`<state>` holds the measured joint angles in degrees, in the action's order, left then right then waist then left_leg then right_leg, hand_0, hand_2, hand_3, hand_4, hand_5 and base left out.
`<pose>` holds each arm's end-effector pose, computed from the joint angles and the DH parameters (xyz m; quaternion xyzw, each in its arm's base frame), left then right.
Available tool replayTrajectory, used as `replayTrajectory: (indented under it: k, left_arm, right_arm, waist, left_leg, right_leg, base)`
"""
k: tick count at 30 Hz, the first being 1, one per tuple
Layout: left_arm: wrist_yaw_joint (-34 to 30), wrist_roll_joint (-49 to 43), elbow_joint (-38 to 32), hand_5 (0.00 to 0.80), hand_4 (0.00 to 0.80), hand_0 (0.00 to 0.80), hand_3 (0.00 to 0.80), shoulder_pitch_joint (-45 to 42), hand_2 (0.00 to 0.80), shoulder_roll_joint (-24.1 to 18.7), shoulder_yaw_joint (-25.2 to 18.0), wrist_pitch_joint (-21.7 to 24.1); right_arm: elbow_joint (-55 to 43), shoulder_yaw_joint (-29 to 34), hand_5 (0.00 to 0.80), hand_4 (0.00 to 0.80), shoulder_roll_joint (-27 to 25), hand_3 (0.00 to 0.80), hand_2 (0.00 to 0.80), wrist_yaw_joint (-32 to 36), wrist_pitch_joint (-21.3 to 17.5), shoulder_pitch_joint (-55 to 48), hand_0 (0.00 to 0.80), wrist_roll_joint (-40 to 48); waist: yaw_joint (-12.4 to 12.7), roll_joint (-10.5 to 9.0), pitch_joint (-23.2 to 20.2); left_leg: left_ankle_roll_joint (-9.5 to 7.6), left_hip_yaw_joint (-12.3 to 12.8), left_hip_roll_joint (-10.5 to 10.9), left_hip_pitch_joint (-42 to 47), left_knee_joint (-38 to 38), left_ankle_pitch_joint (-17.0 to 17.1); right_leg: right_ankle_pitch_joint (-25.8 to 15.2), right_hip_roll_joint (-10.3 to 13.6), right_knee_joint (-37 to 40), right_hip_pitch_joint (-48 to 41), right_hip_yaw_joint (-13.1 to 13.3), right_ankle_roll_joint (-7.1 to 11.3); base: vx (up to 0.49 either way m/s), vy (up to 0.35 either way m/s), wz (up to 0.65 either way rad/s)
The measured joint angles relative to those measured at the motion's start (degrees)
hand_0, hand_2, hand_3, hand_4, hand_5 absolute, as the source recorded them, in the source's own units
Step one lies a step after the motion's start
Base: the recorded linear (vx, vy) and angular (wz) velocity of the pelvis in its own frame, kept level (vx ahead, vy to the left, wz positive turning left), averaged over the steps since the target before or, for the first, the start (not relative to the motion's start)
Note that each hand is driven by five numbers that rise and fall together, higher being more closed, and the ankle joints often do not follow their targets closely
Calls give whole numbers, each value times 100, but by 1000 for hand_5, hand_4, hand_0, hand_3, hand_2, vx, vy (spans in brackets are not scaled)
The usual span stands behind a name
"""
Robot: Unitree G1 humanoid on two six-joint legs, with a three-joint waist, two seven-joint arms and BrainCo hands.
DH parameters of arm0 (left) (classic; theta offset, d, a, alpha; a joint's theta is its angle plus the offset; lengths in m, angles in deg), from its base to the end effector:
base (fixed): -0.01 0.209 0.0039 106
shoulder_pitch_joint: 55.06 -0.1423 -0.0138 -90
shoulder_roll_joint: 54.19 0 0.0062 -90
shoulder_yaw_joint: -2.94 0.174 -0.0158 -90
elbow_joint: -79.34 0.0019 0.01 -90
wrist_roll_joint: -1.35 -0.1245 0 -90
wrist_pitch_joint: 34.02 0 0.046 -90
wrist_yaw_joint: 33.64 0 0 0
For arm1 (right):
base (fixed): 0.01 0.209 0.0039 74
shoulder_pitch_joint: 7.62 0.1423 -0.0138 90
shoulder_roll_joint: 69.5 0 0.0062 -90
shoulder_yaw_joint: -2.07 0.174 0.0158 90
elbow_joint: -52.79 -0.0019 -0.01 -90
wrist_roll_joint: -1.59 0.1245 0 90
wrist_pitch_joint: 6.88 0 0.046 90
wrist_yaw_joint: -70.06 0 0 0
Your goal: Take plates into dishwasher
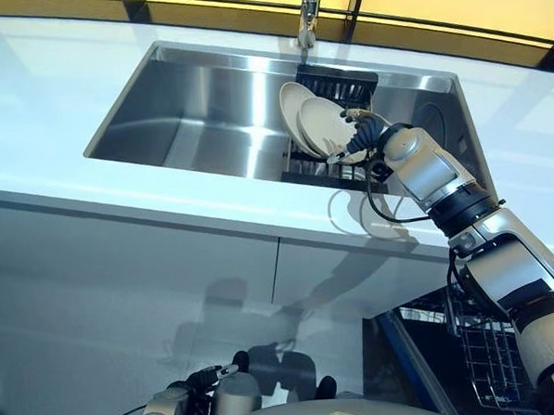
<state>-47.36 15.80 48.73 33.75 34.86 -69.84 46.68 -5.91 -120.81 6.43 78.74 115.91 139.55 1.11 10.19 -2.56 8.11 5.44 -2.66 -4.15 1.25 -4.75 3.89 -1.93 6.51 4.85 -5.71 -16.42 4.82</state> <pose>0.0804 0.2181 -0.0871 0.0203 0.5895 -0.0804 0.8035 0.3274 -0.1616 0.1822 -0.4263 0.1276 0.0883 0.8912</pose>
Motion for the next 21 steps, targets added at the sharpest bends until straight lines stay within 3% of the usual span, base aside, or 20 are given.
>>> replayTrajectory:
  k: [21]
  left_arm:
    - [31,14,-96,0,0,0,0,120,0,-50,-16,100]
  right_arm:
    - [-86,-153,0,0,119,0,0,117,181,35,0,-563]
  waist:
    - [53,-69,358]
  left_leg:
    - [7,-91,15,-112,25,20]
  right_leg:
    - [5,-6,0,43,-6,3]
  base:
    - [-13,0,2]
